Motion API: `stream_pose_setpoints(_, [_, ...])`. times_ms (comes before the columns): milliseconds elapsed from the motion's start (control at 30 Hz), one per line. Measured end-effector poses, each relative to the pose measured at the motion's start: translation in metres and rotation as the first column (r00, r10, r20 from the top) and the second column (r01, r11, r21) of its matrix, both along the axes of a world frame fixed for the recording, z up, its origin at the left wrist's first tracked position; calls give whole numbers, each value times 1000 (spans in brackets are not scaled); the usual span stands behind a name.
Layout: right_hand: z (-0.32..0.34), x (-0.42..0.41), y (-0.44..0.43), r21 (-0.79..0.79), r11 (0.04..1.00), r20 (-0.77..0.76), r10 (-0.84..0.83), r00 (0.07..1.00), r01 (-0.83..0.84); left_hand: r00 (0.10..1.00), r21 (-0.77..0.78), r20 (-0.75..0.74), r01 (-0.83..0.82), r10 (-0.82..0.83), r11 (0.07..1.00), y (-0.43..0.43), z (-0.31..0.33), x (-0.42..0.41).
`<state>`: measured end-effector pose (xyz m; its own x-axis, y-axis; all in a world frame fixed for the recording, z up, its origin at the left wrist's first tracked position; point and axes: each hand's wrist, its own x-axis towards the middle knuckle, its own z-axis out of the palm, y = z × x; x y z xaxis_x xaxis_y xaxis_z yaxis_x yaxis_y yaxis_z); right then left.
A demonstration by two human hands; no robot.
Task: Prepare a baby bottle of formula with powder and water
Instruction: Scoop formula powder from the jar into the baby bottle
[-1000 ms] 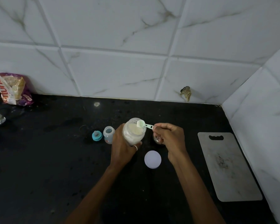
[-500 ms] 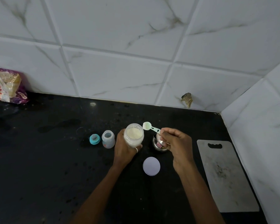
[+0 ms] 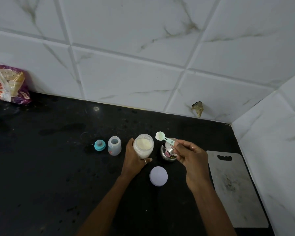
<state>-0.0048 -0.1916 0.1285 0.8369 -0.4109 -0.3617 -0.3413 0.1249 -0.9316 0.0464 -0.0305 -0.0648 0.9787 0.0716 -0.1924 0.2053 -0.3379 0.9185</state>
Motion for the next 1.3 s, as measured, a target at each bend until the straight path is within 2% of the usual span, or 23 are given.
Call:
stream_pose_setpoints(200, [4,1,4,67,998,16,-8,1000,7,999,57,-36,17,-15,998,10,10,-20])
stream_pose_setpoints(333, [6,2,7,130,991,16,-26,1000,24,1000,149,-11,-4,6,989,24,18,-35])
stream_pose_setpoints(633, [-2,3,19,193,981,19,-4,1000,1,991,141,94,-113,100,984,56,42,-45])
stream_pose_setpoints(867, [1,4,29,191,982,16,-16,1000,12,957,108,136,-272,256,956,83,50,-41])
stream_pose_setpoints(1033, [2,4,34,175,984,8,-14,1000,12,980,30,23,-197,196,980,95,44,-22])
stream_pose_setpoints(1300, [2,4,38,164,986,-8,-29,1000,30,991,43,-16,-128,129,991,95,30,-3])
